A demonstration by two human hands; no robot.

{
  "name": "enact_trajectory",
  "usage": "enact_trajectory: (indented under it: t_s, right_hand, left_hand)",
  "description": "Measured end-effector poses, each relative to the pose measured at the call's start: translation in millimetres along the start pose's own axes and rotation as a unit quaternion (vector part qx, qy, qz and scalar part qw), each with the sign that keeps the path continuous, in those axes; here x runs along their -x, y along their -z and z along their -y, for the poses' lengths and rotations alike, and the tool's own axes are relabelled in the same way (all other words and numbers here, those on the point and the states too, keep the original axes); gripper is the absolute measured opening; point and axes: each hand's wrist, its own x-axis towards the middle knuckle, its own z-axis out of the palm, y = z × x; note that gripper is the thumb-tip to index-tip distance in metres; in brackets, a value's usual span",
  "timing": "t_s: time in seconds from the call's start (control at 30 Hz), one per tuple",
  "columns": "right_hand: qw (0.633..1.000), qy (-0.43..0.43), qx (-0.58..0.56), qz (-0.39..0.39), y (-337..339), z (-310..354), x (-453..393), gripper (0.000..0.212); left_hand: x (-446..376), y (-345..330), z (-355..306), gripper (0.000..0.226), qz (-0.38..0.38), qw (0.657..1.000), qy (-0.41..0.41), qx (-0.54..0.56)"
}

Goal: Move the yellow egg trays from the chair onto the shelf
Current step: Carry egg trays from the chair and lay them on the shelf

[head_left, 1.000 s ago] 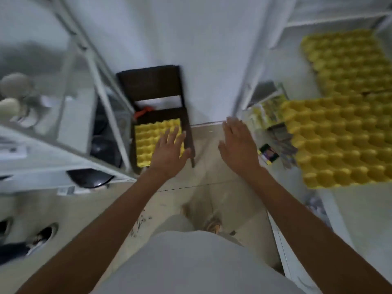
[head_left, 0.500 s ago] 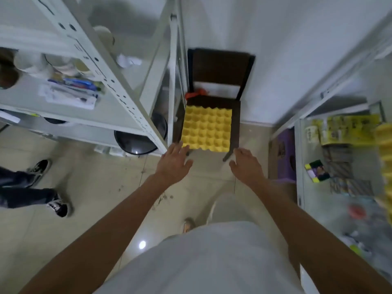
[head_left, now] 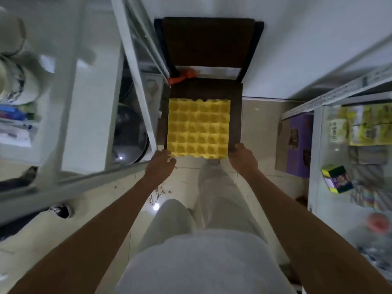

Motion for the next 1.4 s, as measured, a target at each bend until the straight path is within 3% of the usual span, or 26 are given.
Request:
enact_trajectory:
  t_s: [0.2,0.4,0.53,0.83,1.1,1.2,1.3,1.4]
  right_hand:
    - [0.996,-0.07,-0.056,-0.015,-19,0,-113,0.034]
    - [0.997,-0.056,-0.014,-0.043,-61,-1,-196,0.033]
    - [0.992,-0.067,0.026,-0.108,-72,-7,-213,0.024]
    - [0.985,-0.103,0.036,-0.134,-41,21,-248,0.029]
    - [0.987,-0.084,0.014,-0.138,-13,44,-221,0.021]
    - [0.983,-0.086,-0.023,-0.163,-3,48,-197,0.006]
    - [0.973,-0.071,-0.095,-0.2,15,46,-159,0.006]
    - [0.947,-0.072,-0.169,-0.263,40,32,-101,0.01]
  left_hand:
    - [-124,-9,0,0.035,0.0,0.999,0.038,-0.008]
    - [-222,-38,2,0.041,-0.015,0.998,0.06,-0.007]
    - [-246,-44,0,0.028,-0.099,0.989,0.11,-0.005]
    - [-281,-28,-36,0.029,-0.118,0.987,0.084,-0.065]
    - [-260,-4,-51,0.031,-0.128,0.989,0.066,-0.019]
    - [-234,9,-60,0.035,-0.155,0.986,0.061,0.012]
    - [-201,27,-78,0.048,-0.175,0.983,0.05,0.016]
    - [-158,41,-111,0.041,-0.195,0.98,-0.02,0.024]
